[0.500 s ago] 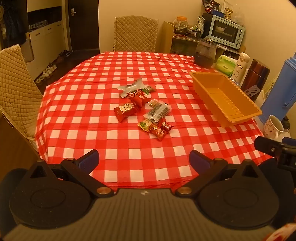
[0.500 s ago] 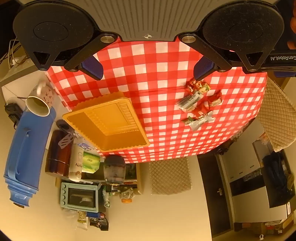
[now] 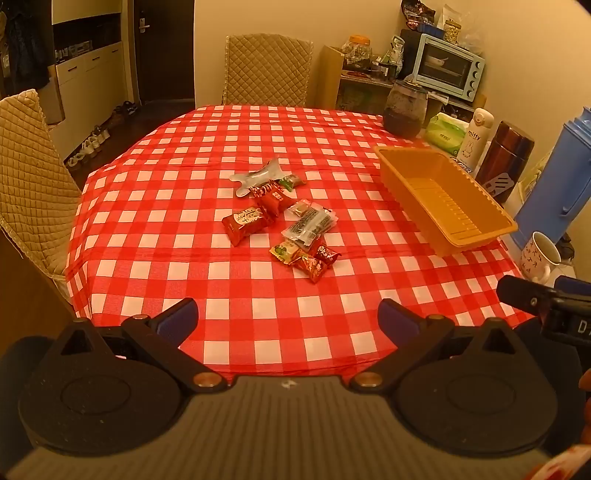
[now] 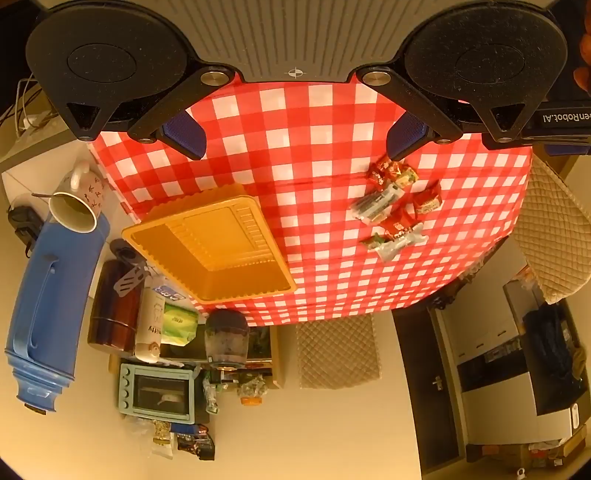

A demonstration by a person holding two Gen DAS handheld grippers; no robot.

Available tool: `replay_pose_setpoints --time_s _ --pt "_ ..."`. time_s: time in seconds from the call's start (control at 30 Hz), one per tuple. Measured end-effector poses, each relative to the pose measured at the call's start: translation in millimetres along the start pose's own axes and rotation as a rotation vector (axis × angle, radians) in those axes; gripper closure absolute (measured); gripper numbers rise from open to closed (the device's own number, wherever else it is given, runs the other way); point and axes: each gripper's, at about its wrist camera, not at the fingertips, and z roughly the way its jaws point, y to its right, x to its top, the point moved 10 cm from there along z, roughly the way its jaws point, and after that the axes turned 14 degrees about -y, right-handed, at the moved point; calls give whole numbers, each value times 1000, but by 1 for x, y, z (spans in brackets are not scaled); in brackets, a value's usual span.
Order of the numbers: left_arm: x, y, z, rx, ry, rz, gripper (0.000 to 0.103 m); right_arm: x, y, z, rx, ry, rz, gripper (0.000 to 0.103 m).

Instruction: Organize snacks

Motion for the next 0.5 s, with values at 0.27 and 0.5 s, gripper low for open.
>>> replay_pose_setpoints --time_s 0.27,0.5 --pt "0 1 -1 0 2 1 0 -2 4 -6 1 2 -1 0" --pt "0 2 -2 -4 1 -1 0 -4 2 -6 3 1 0 0"
